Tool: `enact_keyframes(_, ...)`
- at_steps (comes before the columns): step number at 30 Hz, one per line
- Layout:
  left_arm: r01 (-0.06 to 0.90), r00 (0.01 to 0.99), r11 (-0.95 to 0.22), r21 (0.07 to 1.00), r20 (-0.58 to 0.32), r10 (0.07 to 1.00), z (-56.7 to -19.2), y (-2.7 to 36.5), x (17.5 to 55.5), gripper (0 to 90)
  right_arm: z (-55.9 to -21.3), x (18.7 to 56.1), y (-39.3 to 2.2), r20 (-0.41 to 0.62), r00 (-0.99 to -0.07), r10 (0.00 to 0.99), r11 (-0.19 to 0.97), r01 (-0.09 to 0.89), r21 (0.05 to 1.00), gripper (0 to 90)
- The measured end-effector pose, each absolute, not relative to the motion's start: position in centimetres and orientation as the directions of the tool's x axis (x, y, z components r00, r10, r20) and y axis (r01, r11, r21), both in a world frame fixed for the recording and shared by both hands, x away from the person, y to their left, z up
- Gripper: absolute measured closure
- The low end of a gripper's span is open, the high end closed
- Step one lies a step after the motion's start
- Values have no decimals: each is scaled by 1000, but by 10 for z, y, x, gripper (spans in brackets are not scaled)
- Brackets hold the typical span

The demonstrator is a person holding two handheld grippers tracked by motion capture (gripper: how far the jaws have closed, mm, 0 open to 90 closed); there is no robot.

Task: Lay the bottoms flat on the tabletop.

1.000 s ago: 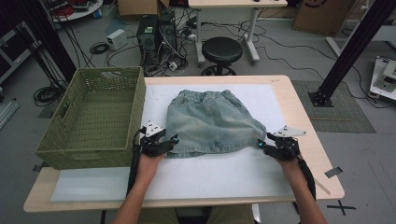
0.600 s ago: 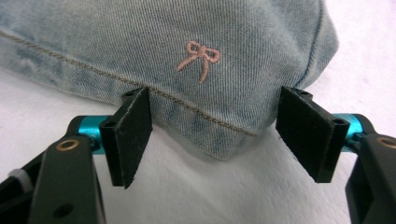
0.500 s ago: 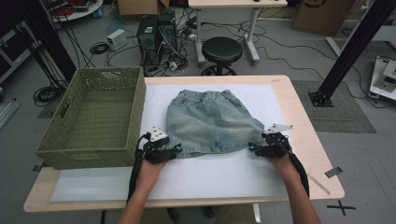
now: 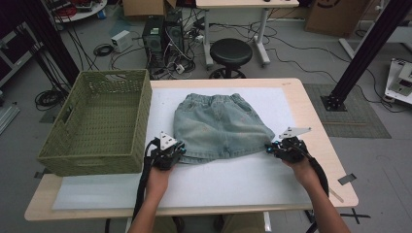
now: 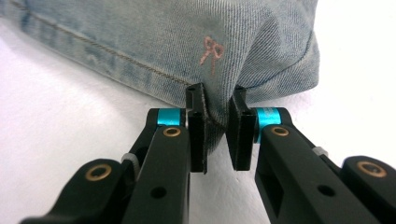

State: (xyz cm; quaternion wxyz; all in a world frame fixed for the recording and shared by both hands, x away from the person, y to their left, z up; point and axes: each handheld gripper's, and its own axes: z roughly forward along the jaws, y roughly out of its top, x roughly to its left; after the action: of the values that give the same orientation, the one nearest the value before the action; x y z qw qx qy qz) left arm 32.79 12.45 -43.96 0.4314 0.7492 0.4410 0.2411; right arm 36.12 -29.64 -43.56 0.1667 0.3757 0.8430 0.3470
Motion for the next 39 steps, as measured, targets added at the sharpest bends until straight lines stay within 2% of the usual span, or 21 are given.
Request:
enact_keyframes(8, 383, 528, -152, 911, -81, 845, -418, 144, 324, 842, -414, 335, -293, -18, -676, 737, 462, 484, 743, 817)
enact_keyframes(11, 396, 536, -185, 899, -62, 842, -420, 143, 329, 842, -409, 331, -291, -15, -664, 748, 453, 494, 742, 815)
enact_keyframes(16, 405, 496, -230, 885, -1, 868, -427, 139, 336, 842, -403, 347, -286, 26, -612, 790, 382, 526, 760, 791)
enact_keyframes(22, 426, 471, -250, 870, 22, 882, -435, 137, 342, 841, -412, 382, -268, 40, -537, 843, 341, 590, 732, 778)
enact_keyframes(25, 428, 466, -262, 865, 37, 884, -438, 136, 343, 840, -420, 393, -258, 45, -511, 858, 328, 613, 719, 719)
enact_keyframes(33, 427, 461, -277, 861, 57, 886, -440, 134, 344, 839, -431, 404, -249, -64, -502, 862, 389, 578, 717, 653)
enact_keyframes(39, 426, 465, -278, 861, 55, 884, -441, 134, 345, 837, -429, 403, -259, 9, -513, 858, 336, 576, 745, 597)
